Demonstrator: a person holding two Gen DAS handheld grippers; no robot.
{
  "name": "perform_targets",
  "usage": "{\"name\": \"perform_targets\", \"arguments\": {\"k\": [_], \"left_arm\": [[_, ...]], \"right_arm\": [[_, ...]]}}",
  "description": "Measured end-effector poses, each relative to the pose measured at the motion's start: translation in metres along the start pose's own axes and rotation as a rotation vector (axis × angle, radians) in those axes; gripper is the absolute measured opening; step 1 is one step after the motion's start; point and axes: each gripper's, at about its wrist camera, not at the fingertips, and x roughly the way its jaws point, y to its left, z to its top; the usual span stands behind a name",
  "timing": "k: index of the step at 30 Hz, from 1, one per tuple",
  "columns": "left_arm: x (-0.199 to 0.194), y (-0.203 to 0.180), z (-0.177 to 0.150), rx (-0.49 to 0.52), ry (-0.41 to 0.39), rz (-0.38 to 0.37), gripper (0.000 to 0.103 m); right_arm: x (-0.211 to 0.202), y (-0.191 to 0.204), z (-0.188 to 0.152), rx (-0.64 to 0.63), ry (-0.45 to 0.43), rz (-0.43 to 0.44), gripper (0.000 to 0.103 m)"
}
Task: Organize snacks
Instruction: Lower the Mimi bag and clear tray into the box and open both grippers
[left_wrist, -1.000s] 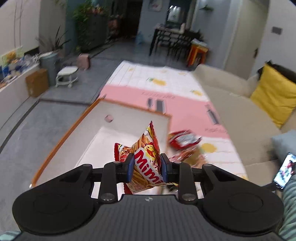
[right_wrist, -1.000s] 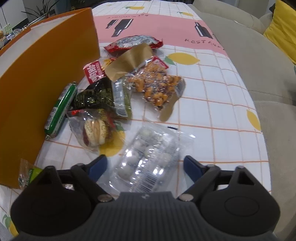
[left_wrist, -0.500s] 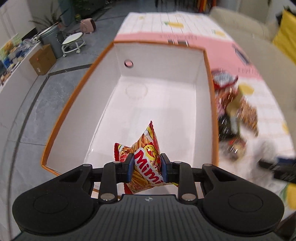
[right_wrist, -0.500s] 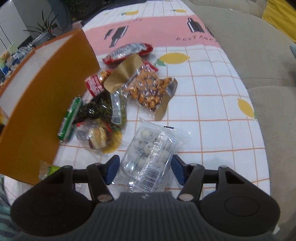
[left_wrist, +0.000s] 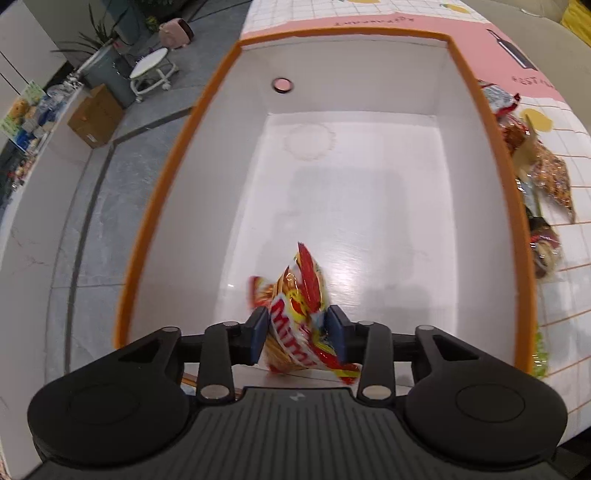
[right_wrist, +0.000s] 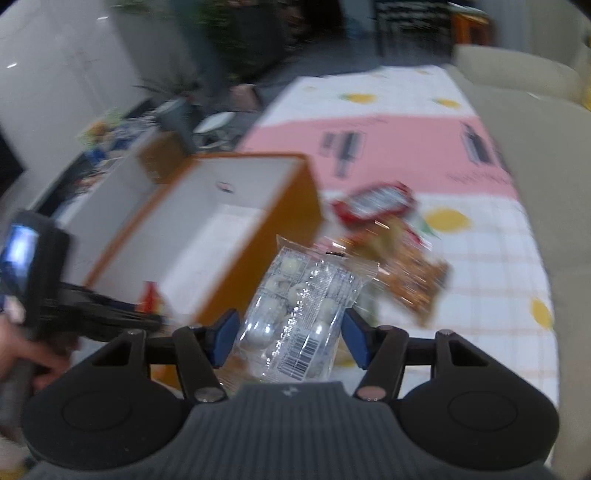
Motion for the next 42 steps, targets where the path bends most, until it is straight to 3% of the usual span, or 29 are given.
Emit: {"name": "perform_targets", "arguments": {"k": [4,8,13,15,19,23,27,31,35,42], "left_arm": [[-0.004,0.007,0.002,0.035,-0.019,0.049,0.056],[-0.015,0.017,0.004,0.037,-0.065,0.089,0.057],[-0.024,0.04,0.007,0.005,-0.115,0.114,0.057],[-0.025,0.045,0.007,-0.001,-0.127,0.084,0.057],[-0.039,0.048,0.004,0.005,-0.215,0.114,0.059],[-0.049,0.069,0.004,-0.083,-0.256,0.116,0.065],[-0.044,0.092,0.007,-0.195,-0.225,0.033,0.069],[-0.034,0.108,-0.001,-0.289,-0.184,-0.057,0.063],[-0.023,0.121,-0.01,-0.341,-0.134,-0.151,0.035],[-0.023,0.117,-0.014,-0.311,-0.104,-0.131,0.017]], "right_arm": [[0.004,0.034,0.021,-0.07,0.011,0.092,0.059],[0.014,0.068,0.037,-0.159,0.032,0.141,0.059],[0.046,0.103,0.053,-0.241,0.089,0.138,0.059],[0.063,0.117,0.057,-0.264,0.129,0.134,0.059],[0.095,0.136,0.055,-0.336,0.186,0.094,0.059],[0.121,0.14,0.053,-0.326,0.252,0.102,0.059],[0.14,0.147,0.051,-0.311,0.301,0.14,0.059],[0.158,0.157,0.047,-0.28,0.316,0.139,0.059],[0.173,0.157,0.036,-0.248,0.344,0.136,0.06],[0.187,0.163,0.029,-0.253,0.366,0.133,0.062]]}}
